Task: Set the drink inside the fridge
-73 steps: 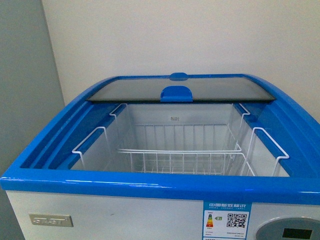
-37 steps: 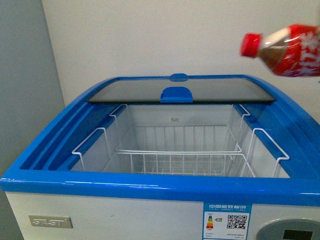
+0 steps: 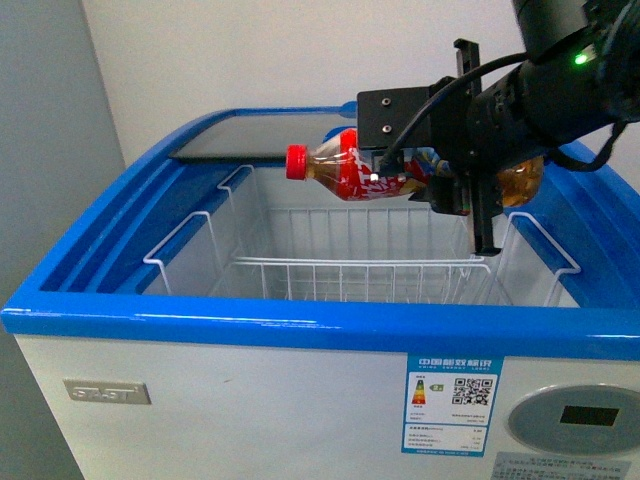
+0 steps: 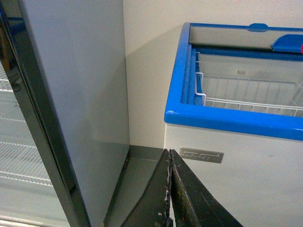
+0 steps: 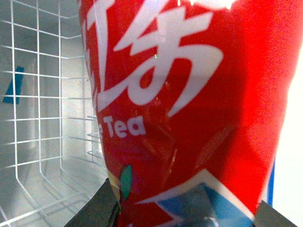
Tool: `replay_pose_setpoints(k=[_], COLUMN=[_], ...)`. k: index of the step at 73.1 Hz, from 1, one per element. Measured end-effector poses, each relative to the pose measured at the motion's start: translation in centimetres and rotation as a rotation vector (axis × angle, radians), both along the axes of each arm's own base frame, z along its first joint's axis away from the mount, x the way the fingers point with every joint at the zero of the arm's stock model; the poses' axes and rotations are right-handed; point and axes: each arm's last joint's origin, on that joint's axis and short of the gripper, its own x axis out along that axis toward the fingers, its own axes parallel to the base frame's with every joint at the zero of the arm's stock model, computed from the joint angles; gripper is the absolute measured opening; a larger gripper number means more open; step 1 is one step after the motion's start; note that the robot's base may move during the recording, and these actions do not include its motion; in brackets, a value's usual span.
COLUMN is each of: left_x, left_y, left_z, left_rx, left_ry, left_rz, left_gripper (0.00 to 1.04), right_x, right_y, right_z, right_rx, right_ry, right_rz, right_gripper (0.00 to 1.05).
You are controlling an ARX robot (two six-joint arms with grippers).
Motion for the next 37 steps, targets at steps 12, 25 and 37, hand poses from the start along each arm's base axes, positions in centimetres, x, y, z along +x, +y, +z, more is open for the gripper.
replay_pose_setpoints(k=[12, 25, 37], left_x=[0.0, 0.0, 0.0], left_y=[0.0, 0.0, 0.0], left_z=[0.0, 0.0, 0.0], left_rx=[0.000, 0.000, 0.000], left_ry=[0.000, 0.000, 0.000], left_rz=[-0.001, -0.001, 0.000], left_gripper=[0.03, 0.03, 0.03], right_x=[2.5, 4.0, 5.1], right_y=[0.9, 1.3, 1.5], right_z=[-2.7, -4.8, -7.1], right_rx=[0.000, -0.001, -0.004], right_ry=[-0.022, -0.031, -0.027], right_rz=[-0.002, -0.006, -0.008], right_gripper=[0.37, 0.37, 0.37])
